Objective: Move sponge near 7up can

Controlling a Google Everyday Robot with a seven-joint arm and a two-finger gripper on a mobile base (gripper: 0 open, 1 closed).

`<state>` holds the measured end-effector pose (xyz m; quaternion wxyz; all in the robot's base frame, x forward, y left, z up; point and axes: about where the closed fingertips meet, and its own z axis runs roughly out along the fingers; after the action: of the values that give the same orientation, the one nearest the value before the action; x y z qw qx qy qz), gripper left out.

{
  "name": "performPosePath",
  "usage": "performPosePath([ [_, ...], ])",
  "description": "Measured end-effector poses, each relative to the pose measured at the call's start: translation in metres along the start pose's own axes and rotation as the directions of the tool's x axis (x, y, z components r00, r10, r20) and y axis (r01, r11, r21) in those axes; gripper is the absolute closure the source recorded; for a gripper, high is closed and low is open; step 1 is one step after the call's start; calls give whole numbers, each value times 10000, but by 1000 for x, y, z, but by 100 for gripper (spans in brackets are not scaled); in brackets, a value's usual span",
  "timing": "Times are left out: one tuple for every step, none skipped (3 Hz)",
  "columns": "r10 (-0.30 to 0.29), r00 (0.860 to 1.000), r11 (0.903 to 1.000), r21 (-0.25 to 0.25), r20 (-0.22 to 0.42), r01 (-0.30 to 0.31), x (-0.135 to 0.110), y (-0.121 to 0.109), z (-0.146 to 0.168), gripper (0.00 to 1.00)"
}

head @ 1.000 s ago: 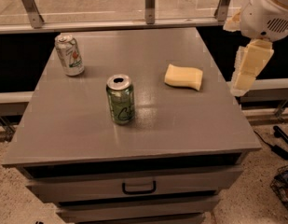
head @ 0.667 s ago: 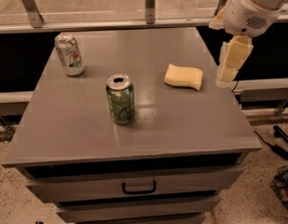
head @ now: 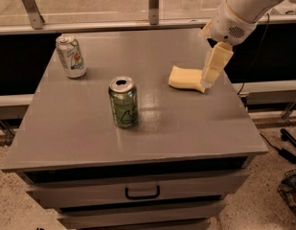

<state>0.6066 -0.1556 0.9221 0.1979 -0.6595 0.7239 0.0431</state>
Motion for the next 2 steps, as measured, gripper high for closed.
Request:
performPosePath([
  [410,9987,9979,-511,317,-393,0,-6,30,0],
  [799,9961,9920,-1007,376,-757,5,-7,54,0],
])
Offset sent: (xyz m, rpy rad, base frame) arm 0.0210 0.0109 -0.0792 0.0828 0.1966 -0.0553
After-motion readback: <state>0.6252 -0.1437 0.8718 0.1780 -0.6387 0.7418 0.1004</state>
